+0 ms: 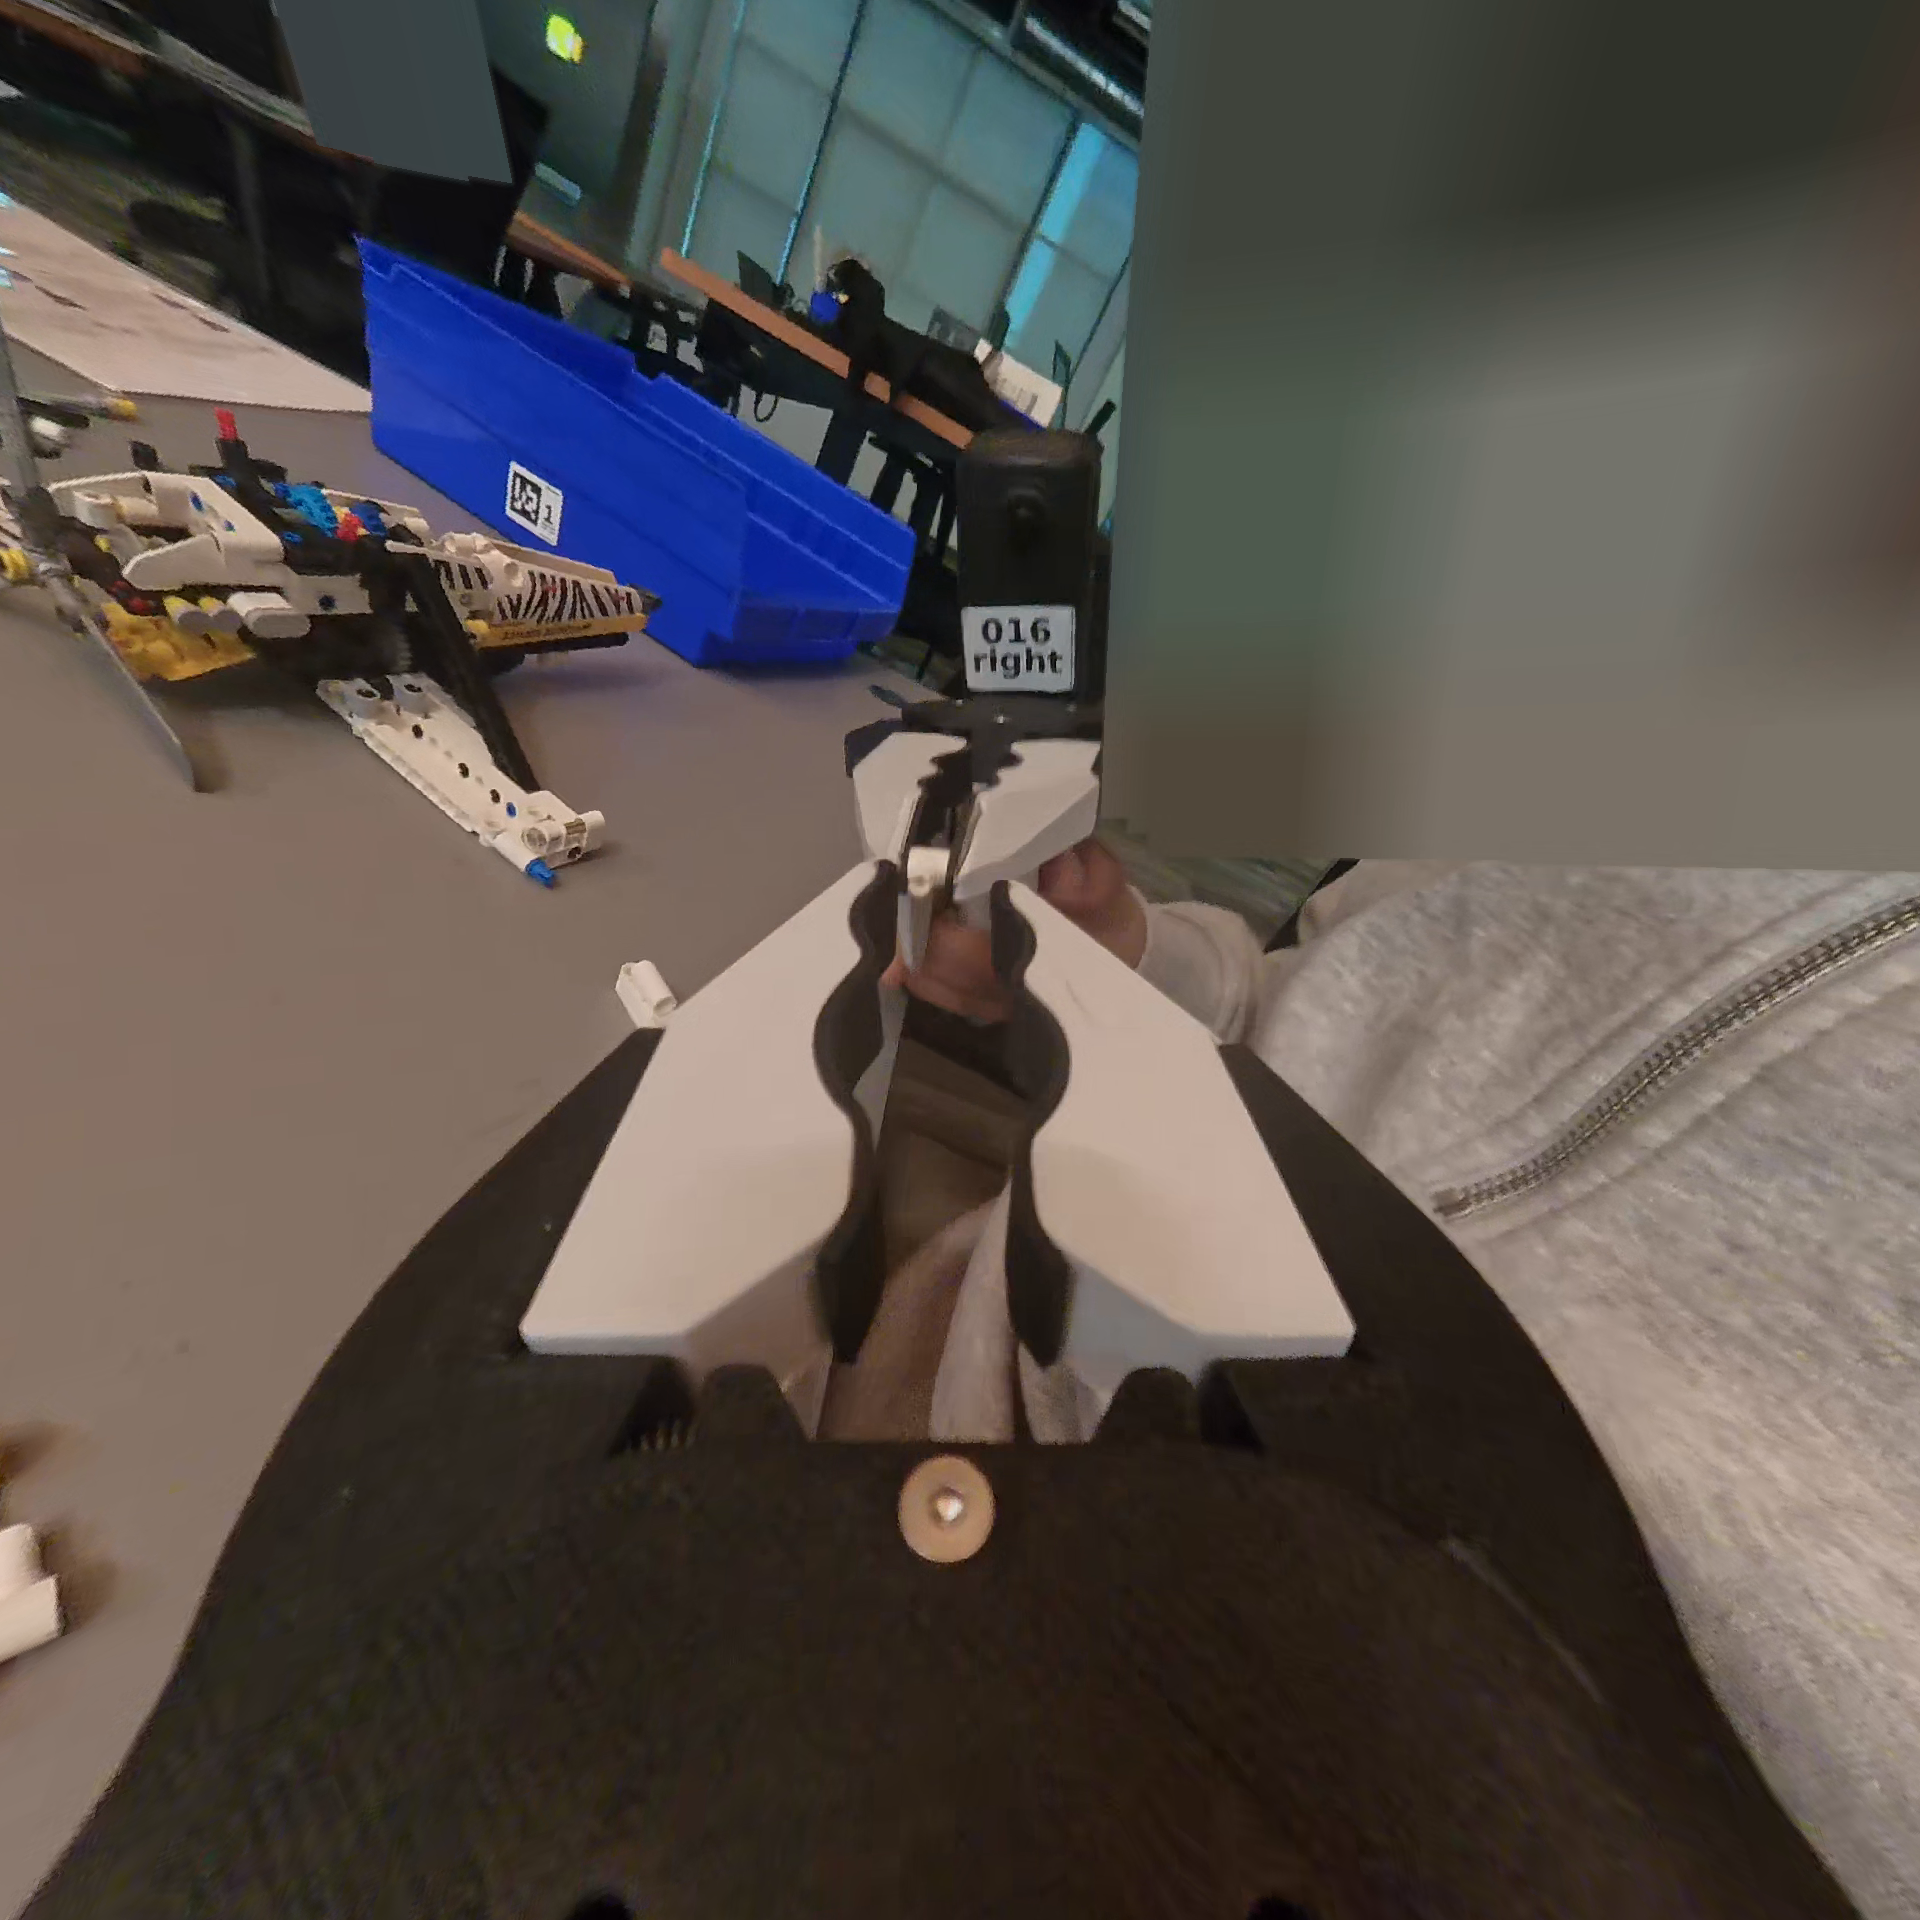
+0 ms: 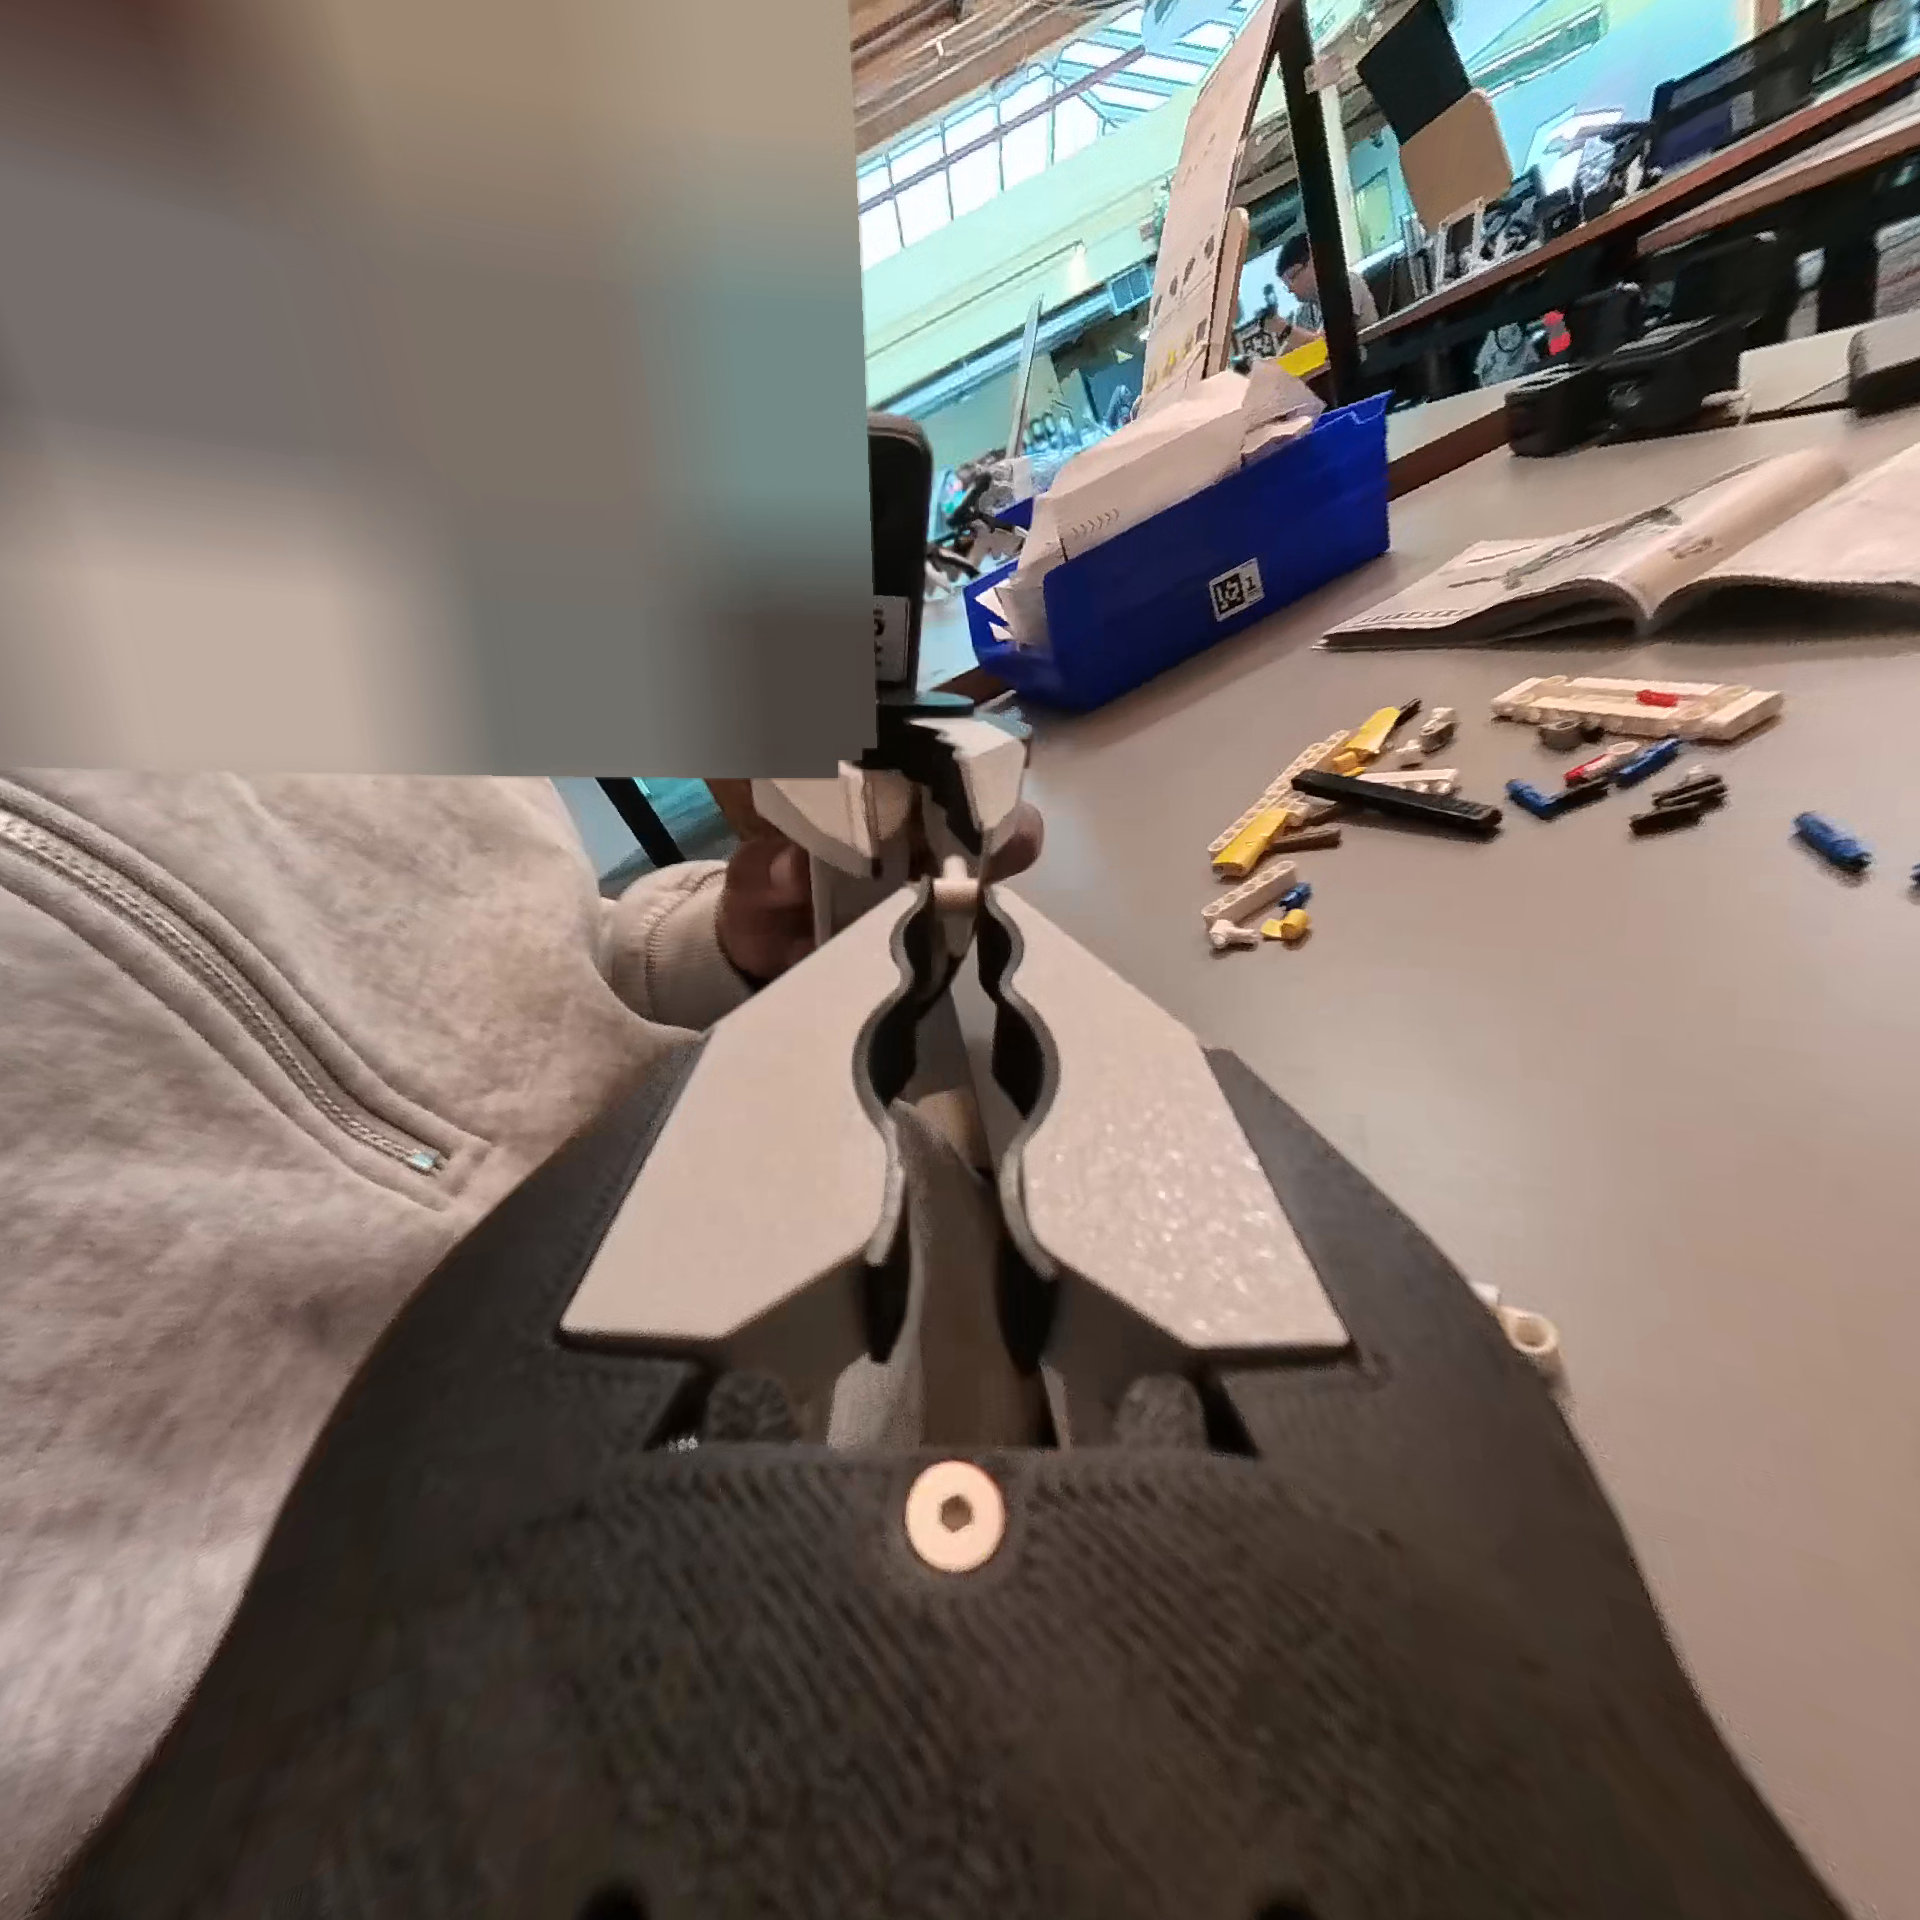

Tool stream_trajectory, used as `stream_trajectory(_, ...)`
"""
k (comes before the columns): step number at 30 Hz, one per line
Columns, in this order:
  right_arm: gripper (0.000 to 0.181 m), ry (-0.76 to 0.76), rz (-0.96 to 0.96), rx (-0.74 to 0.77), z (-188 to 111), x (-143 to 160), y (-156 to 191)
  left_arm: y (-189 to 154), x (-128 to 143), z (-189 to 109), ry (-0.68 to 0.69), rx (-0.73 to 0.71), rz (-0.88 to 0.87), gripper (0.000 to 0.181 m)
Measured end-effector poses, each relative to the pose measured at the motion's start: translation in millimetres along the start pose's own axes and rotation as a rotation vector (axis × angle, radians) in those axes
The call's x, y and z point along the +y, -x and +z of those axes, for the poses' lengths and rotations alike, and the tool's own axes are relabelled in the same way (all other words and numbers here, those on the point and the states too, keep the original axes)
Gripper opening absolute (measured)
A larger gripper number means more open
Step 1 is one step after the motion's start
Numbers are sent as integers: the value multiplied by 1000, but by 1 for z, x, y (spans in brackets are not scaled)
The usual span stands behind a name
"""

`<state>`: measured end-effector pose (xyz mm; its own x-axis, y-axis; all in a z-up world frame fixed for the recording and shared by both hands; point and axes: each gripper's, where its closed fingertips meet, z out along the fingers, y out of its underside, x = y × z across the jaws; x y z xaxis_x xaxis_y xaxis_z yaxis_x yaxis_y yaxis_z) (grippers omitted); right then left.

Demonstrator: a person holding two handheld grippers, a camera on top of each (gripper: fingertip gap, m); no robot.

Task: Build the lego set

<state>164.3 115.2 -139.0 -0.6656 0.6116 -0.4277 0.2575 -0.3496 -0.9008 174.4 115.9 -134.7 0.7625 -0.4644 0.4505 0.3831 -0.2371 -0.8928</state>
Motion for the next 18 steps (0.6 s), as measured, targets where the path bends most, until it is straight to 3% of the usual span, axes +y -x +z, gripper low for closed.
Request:
stream_trajectory(11,6,26,206,-17,3,7,2,7,10,0,32,-88,240,3)
stream_trajectory(18,6,17,387,-85,10,11,4,3,12,-8,12,-43,286,1)
